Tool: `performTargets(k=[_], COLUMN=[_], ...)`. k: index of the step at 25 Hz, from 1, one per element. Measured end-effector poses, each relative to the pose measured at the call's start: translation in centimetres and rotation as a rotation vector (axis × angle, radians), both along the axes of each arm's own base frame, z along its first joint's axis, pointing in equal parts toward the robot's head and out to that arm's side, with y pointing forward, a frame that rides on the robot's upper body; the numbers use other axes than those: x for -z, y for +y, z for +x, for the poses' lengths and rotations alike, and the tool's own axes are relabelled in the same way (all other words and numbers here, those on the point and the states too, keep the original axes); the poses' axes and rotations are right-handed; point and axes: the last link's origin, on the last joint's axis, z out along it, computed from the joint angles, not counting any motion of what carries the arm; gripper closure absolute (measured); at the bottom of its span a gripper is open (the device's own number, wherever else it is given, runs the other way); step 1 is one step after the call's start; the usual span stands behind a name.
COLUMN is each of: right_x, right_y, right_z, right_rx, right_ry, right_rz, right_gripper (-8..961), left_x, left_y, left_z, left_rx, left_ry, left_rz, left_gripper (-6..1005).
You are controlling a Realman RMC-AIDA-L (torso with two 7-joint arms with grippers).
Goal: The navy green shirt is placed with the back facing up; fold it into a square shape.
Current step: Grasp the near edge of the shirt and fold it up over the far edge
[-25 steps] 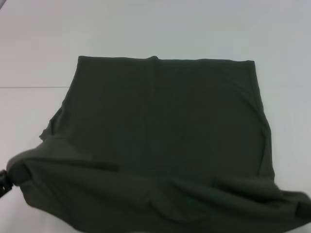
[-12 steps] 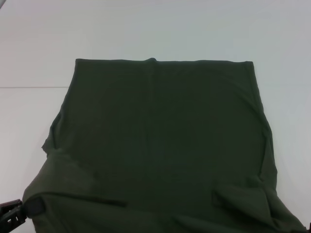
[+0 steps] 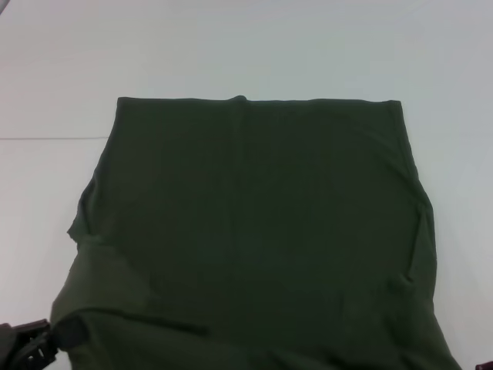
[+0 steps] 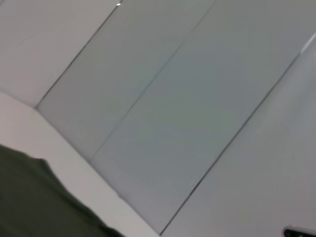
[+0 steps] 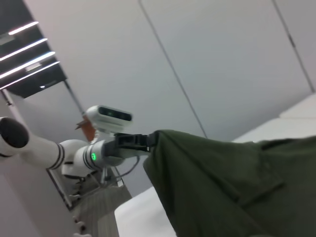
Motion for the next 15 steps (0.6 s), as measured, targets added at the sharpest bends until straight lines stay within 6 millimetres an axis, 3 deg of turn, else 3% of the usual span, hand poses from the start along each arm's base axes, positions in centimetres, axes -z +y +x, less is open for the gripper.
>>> performTargets(k=[6, 15], right_x=[0.13, -0.1], right_y=[0.16, 0.17], right_z=[-0.69, -0.77], right_rx=[-0.026, -0.004], right_ry=[0.054, 0.084], right_rz=[0.071, 0.101], right_gripper=[916, 916], left_x=[0.51, 0.37], left_y=[0.17, -0.11], left_z=[1.0, 0.86], left_rx=[0.058, 0.047], left_ry=[-0.035, -0.047], left_rz=[0.034, 0.073], left_gripper=[972, 972])
